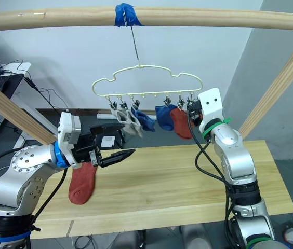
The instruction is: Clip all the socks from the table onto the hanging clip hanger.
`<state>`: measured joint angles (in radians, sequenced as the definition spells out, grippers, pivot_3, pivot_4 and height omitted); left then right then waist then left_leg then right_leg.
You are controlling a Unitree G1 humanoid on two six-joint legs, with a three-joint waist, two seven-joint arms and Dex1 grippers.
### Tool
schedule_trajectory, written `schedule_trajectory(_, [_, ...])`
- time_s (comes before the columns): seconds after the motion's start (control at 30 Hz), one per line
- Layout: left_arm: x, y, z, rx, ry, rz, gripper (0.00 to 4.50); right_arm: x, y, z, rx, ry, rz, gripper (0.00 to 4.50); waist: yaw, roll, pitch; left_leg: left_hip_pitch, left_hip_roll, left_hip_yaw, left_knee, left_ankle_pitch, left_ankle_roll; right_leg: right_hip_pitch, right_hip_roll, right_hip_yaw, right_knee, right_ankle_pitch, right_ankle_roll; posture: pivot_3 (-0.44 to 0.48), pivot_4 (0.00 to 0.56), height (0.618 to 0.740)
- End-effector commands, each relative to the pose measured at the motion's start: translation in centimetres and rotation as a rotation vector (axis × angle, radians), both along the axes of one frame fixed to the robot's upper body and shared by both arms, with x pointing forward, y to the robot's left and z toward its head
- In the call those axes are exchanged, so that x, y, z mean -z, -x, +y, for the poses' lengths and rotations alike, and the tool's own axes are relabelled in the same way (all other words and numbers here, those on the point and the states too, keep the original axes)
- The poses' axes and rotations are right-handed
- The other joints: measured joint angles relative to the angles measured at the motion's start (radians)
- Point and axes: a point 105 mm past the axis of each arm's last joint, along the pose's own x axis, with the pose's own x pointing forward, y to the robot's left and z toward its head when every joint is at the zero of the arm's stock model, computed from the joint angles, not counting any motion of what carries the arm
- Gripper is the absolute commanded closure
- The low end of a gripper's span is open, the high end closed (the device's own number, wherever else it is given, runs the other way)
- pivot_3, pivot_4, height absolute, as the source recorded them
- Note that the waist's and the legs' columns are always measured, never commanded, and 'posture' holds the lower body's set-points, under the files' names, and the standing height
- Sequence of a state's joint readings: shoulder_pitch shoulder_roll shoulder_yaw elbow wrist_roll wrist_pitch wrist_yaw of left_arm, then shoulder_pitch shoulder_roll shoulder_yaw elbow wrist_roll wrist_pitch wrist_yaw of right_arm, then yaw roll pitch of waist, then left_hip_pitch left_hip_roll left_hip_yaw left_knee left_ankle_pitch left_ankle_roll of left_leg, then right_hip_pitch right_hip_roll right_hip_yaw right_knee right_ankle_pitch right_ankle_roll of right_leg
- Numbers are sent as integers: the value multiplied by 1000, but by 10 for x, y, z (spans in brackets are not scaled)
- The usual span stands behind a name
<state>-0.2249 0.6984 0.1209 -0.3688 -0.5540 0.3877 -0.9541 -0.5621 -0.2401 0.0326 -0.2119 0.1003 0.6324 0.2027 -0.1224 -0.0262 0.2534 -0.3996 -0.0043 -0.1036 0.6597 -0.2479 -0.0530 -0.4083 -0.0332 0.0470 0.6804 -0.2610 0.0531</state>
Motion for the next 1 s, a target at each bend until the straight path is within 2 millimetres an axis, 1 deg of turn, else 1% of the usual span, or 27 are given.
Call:
schedule_trajectory(0.03, [-8,2,-3,23,11,-35,0,-22,2,1,23,-41,-75,2104,-3,0,0,0,0,0,0,0,0,0,0,0,0,0,0,-196,212,740])
schedule_trajectory(0.23, [-9,2,-4,26,11,-36,0,-25,1,4,49,-90,-65,2104,-9,0,0,0,0,0,0,0,0,0,0,0,0,0,0,-201,212,740])
schedule_trajectory(0.43, [-9,1,-5,31,11,-37,0,-23,2,6,76,-138,-35,2104,-18,0,0,0,0,-1,-1,0,0,0,0,0,0,0,0,-203,211,740])
schedule_trajectory(0.6, [-8,1,-5,35,13,-37,0,-26,7,18,61,-170,-32,2104,-20,0,0,0,0,-1,-1,0,0,-1,1,0,0,0,0,-207,210,740])
schedule_trajectory(0.77, [-8,0,-6,38,16,-35,0,-29,7,25,62,-182,-44,2104,-21,0,0,-1,0,-1,-2,0,0,-1,1,0,0,0,0,-209,209,740])
schedule_trajectory(1.0, [-8,-1,-7,41,17,-35,0,-29,5,27,83,-198,-51,2104,-22,1,0,-1,0,-1,-2,0,0,-2,1,0,0,0,0,-212,211,740])
